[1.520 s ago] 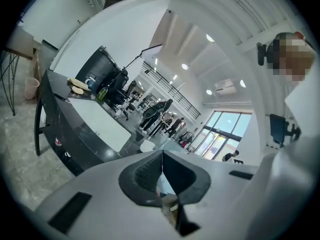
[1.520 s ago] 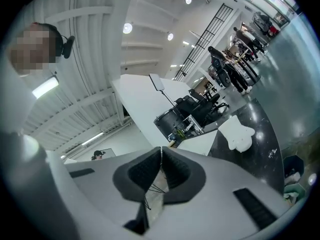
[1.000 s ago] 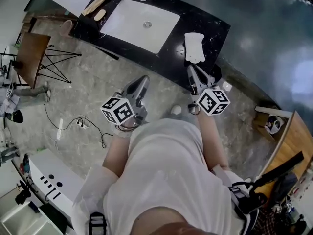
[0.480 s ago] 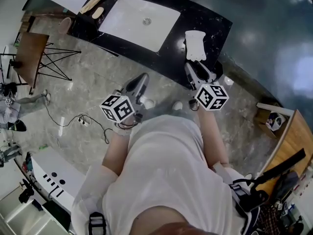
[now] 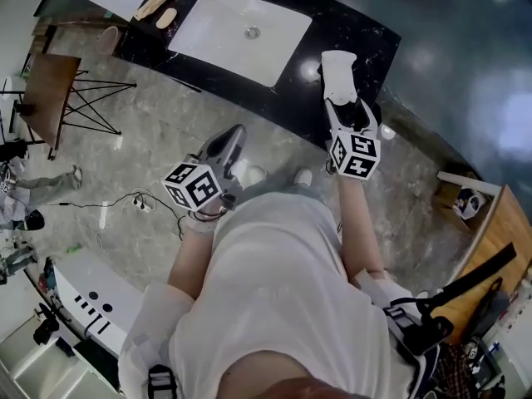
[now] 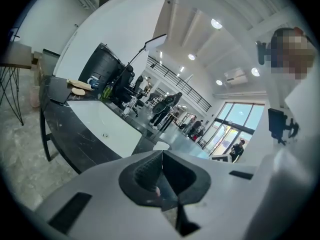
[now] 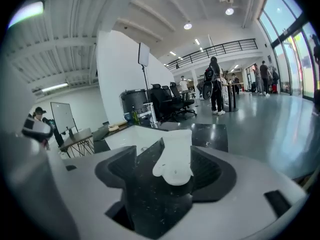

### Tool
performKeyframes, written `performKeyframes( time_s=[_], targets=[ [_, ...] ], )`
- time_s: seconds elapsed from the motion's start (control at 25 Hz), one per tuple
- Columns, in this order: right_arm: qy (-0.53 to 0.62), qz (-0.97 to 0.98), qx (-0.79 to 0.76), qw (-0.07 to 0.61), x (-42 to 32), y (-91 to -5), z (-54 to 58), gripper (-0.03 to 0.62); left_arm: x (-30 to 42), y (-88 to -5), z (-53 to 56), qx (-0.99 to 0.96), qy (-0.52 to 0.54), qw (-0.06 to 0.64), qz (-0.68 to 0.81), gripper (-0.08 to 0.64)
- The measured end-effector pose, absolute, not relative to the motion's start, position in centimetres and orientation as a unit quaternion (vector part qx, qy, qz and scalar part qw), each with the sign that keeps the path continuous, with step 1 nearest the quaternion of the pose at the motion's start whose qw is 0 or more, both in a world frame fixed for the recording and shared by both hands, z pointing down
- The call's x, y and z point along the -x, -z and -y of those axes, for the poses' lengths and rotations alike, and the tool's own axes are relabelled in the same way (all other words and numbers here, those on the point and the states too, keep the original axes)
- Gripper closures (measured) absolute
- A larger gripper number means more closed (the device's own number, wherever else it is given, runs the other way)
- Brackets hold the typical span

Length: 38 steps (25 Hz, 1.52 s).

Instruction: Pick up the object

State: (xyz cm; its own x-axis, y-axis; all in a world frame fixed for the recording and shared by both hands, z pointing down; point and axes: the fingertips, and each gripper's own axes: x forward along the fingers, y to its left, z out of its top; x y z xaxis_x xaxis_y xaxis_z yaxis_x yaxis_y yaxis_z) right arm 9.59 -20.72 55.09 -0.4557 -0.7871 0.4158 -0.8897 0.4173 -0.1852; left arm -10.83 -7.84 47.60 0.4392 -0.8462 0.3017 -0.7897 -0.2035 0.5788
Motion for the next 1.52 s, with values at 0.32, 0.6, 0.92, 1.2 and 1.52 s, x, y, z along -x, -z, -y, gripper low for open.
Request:
performKeyframes(
  time_s=[0.32,0.6,0.92,1.2,1.52],
  targets=[
    [-0.193,0.814,-0.517,0.181,-9.1,-57.7,23.1,0.169,13.0,-48.1,7.1,-0.762,0.041,0.352,0.543,0.554],
    [-0.209,0.805,-0.518,0.201,-9.0,-59.7,24.5,0.124,14.3,-48.6,7.0,-0.751,0.047,0.359,0.552,0.554],
    [-0.225,0.794,-0.521,0.216,-9.1,-62.0,26.3,0.107,14.3,-49.0,7.0,-0.748,0.049,0.365,0.552,0.554],
    [-0.245,0.791,-0.516,0.218,-9.0,-62.8,27.4,0.107,14.6,-49.5,6.8,-0.74,0.05,0.37,0.56,0.554],
    [-0.271,0.796,-0.481,0.248,-7.2,-64.6,26.7,0.109,14.7,-49.7,6.6,-0.735,0.049,0.371,0.565,0.554]
  ],
)
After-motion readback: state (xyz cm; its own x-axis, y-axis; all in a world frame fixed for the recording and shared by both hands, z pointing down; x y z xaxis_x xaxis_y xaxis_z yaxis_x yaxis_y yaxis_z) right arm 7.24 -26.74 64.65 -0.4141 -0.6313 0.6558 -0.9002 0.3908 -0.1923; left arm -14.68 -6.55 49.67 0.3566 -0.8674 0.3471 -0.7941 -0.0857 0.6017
